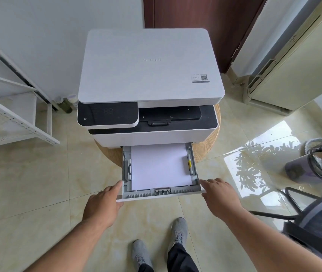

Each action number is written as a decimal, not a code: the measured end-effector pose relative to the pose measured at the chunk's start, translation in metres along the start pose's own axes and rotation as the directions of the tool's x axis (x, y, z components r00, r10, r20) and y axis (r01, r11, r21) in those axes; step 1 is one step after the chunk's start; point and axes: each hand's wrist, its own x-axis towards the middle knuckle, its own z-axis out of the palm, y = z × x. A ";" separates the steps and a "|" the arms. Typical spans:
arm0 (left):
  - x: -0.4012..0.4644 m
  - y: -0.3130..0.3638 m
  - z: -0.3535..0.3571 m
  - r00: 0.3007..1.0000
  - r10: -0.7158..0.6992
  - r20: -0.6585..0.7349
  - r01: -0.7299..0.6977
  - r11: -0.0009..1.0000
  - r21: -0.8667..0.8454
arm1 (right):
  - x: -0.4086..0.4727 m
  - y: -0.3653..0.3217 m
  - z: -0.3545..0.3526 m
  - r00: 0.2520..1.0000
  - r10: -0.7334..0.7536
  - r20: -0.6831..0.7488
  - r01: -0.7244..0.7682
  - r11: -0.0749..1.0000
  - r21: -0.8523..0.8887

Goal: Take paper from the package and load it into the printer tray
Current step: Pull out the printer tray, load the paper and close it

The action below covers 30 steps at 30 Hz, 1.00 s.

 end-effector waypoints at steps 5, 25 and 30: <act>0.012 0.000 -0.006 1.000 -0.009 -0.019 0.009 1.000 -0.016 | 0.011 0.000 -0.004 1.000 0.011 -0.013 -0.011 1.000 0.006; 0.063 -0.001 -0.031 0.943 -0.231 -0.241 0.159 0.946 -0.283 | 0.067 0.006 -0.048 0.978 0.195 -0.075 -0.166 0.943 0.290; 0.077 -0.002 -0.032 0.928 -0.272 -0.256 0.168 0.916 -0.363 | 0.079 0.009 -0.058 0.958 0.282 -0.053 -0.230 0.866 0.444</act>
